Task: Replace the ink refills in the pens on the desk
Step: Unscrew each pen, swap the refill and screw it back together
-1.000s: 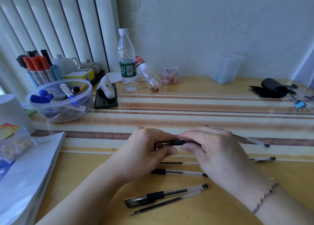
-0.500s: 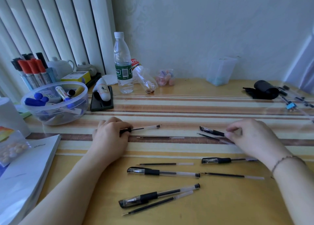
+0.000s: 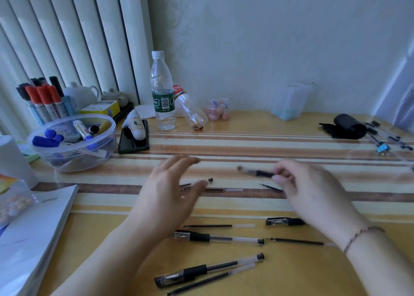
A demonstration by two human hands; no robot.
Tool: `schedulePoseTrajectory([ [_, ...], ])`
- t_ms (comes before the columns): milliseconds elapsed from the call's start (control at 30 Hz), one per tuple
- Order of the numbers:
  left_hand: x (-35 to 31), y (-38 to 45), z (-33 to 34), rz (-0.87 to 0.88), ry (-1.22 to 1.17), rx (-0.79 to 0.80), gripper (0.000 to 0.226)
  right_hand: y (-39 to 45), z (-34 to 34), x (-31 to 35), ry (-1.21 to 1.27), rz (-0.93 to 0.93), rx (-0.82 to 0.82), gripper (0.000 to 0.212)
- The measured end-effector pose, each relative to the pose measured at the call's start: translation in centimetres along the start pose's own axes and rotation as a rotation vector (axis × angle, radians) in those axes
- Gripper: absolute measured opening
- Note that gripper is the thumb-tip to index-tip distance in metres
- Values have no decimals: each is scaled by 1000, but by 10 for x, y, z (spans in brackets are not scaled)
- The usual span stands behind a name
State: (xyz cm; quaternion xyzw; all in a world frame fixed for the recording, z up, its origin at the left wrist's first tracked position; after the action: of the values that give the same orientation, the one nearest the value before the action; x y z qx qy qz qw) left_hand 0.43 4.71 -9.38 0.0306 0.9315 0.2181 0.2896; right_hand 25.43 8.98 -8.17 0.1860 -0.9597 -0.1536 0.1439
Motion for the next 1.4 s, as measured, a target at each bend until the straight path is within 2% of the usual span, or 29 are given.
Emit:
schedulePoseTrajectory([
  [100, -28, -13, 13, 300, 105, 134, 44, -13, 5, 53, 176, -220, 111, 13],
  [200, -31, -15, 18, 378, 118, 193, 27, -18, 5, 66, 249, -285, 112, 17],
  [400, -30, -17, 18, 376, 28, 283, 22, -18, 12, 62, 207, -381, 118, 24],
  [467, -27, -17, 17, 385, 33, 276, 19, -18, 11, 63, 209, -390, 114, 23],
  [667, -22, -14, 9, 329, 49, 211, 30, -19, 5, 60, 207, -384, 72, 24],
  [767, -19, -11, 5, 304, -29, 187, 20, -16, 4, 51, 281, -334, 60, 40],
  [833, -17, -10, 4, 307, -30, 165, 20, -17, 5, 48, 293, -313, 65, 40],
  [933, -18, -10, 5, 297, -93, 193, 23, -17, 6, 52, 237, -341, -10, 31],
  [1133, -19, -10, 5, 236, -230, 263, 32, -18, 1, 57, 353, -373, -154, 30],
  [1400, -17, -10, 5, 131, -486, 278, 49, -25, -6, 66, 309, -490, -439, 8],
])
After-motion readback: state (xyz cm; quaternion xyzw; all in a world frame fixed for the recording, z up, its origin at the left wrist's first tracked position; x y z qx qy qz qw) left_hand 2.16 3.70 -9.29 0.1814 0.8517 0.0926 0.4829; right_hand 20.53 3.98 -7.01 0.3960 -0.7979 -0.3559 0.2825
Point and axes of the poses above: each hand's wrist, its own y-axis towards the middle knuckle, its own z-axis out of the palm, x = y × z, the point moved 3 cm from there along y, towards the middle knuckle, and after that the axes turned 6 degrees about -z, right-handed, at the moved point
